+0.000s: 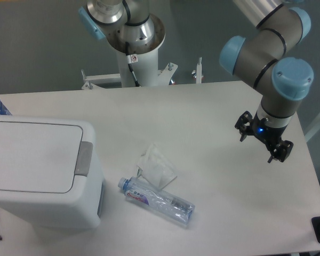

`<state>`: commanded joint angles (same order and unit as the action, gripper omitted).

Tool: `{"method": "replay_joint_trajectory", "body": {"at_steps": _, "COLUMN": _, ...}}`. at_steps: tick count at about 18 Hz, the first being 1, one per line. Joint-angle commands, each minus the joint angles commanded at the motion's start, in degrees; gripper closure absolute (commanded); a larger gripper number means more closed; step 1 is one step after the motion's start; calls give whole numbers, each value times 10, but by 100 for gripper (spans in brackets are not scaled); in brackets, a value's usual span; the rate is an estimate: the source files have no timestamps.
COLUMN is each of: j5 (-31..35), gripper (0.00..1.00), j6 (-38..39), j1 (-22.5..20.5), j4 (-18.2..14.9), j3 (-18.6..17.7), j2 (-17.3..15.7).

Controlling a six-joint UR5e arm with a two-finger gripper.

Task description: Open the trash can

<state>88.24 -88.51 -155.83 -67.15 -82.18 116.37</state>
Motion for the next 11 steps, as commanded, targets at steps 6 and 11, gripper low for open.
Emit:
{"method": "replay_joint_trajectory", "body": {"at_steps": 6, "j5": -5, "gripper": 0, "j6": -6, "j1": -2, "j4": 3, "j3": -1, "j2": -1}}
{"method": "replay_joint_trajectory", "body": {"at_steps": 11, "j5": -52, "gripper": 0, "j6": 3, "j1": -14, "j4": 4, "j3": -24, "j2": -9}}
